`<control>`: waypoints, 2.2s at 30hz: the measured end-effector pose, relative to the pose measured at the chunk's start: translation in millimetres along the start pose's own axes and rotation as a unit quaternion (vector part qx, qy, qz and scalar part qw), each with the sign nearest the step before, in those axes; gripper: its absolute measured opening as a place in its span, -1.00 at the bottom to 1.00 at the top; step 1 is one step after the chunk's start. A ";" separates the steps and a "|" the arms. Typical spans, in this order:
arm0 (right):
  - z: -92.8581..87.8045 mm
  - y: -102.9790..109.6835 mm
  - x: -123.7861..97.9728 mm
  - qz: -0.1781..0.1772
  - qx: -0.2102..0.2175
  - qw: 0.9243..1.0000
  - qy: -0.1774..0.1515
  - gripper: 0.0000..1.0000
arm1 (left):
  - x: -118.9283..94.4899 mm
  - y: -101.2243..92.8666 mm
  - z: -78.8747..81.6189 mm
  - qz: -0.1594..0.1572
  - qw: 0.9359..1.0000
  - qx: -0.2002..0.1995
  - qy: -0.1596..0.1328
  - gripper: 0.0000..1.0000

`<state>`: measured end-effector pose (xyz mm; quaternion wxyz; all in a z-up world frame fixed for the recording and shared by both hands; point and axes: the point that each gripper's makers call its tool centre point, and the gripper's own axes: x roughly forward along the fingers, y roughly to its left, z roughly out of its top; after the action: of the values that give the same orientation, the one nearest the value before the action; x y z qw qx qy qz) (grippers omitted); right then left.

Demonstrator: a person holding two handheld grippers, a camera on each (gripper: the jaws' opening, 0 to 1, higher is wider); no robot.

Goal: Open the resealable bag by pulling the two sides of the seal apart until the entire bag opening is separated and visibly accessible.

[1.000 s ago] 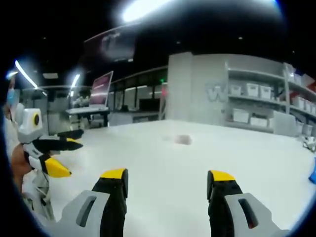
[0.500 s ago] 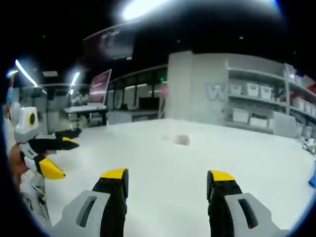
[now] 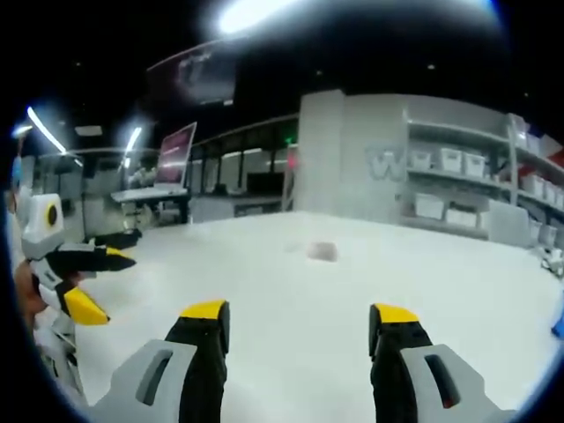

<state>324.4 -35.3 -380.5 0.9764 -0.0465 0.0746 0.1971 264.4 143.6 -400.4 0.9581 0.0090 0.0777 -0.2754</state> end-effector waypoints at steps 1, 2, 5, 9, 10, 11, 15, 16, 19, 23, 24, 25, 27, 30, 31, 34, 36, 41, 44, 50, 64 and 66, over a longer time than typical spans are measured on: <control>-0.2 -0.3 0.5 0.000 0.001 1.000 0.001 0.27 | 0.0 0.0 -0.2 0.000 1.000 0.000 0.000 0.58; -0.4 -0.6 0.9 0.000 0.001 1.000 0.001 0.27 | 0.0 0.1 -0.3 0.000 1.000 0.000 0.000 0.58; -0.2 -2.3 1.9 -0.002 0.002 1.000 0.001 0.27 | 0.0 0.6 -0.4 0.000 1.000 0.000 0.000 0.58; -0.4 -5.1 3.6 -0.004 0.001 1.000 0.003 0.27 | 0.1 0.9 -1.3 0.001 1.000 0.000 0.001 0.58; -0.8 -5.8 4.2 -0.005 0.002 1.000 0.004 0.27 | 0.1 0.8 -1.8 0.000 1.000 0.000 0.002 0.58; -1.2 -6.2 4.8 -0.005 0.002 1.000 0.005 0.27 | 0.2 0.4 -2.2 0.000 1.000 -0.001 0.003 0.58; -1.8 -7.0 6.2 -0.005 0.001 1.000 0.008 0.26 | 0.6 -1.4 -3.1 -0.003 1.000 -0.001 0.004 0.58; -1.6 -7.2 6.7 -0.005 0.001 1.000 0.008 0.26 | 0.8 -1.8 -3.3 -0.003 1.000 -0.001 0.004 0.58; -2.2 -8.0 8.6 -0.004 0.000 1.000 0.010 0.26 | 1.2 -3.2 -4.0 -0.004 1.000 -0.001 0.005 0.58; -4.4 -7.0 10.3 -0.002 0.002 1.000 0.014 0.25 | 1.7 -4.0 -5.0 -0.006 1.000 -0.001 0.006 0.58; -4.2 -6.5 10.6 -0.001 0.003 1.000 0.014 0.25 | 1.8 -3.8 -4.7 -0.005 1.000 -0.001 0.006 0.58; -3.6 -5.8 10.9 0.000 0.003 1.000 0.014 0.25 | 2.0 -3.4 -4.1 -0.005 1.000 -0.001 0.005 0.58; -2.4 -4.7 11.4 0.003 0.002 1.000 0.014 0.25 | 2.3 -2.8 -3.1 -0.004 1.000 -0.001 0.004 0.58; -1.7 -4.5 12.8 0.005 0.003 1.000 0.016 0.24 | 3.0 -2.8 -3.9 -0.005 1.000 -0.002 0.005 0.58; -1.5 -4.7 13.3 0.006 0.003 1.000 0.017 0.24 | 3.4 -3.0 -4.6 -0.006 1.000 -0.003 0.006 0.58; -1.0 -6.3 14.4 0.006 0.004 1.000 0.020 0.24 | 4.3 -3.0 -5.2 -0.007 1.000 -0.004 0.008 0.58; -0.1 -7.6 15.1 0.006 0.005 1.000 0.021 0.22 | 4.9 -3.0 -4.4 -0.008 1.000 -0.004 0.008 0.58; 0.5 -10.2 18.6 0.009 0.011 1.000 0.026 0.21 | 7.9 -2.9 -3.2 -0.011 1.000 -0.005 0.009 0.58; 0.4 -10.8 18.9 0.011 0.011 0.999 0.029 0.21 | 9.3 -2.6 -2.7 -0.012 1.000 -0.006 0.011 0.58; 1.5 -12.8 19.6 0.013 0.013 0.999 0.033 0.20 | 12.7 -3.4 -3.5 -0.016 1.000 -0.010 0.014 0.58; 10.4 -16.4 21.2 0.020 0.015 0.999 0.036 0.19 | 15.0 -11.7 1.8 -0.027 0.999 -0.012 0.015 0.58; 8.0 -17.6 22.4 0.020 0.016 0.999 0.038 0.18 | 14.4 -11.6 1.6 -0.026 0.999 -0.013 0.016 0.58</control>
<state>352.7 -42.0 -375.2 0.9694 -0.0366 0.1159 0.2135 270.5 126.1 -400.7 0.9494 -0.0010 0.0965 -0.2987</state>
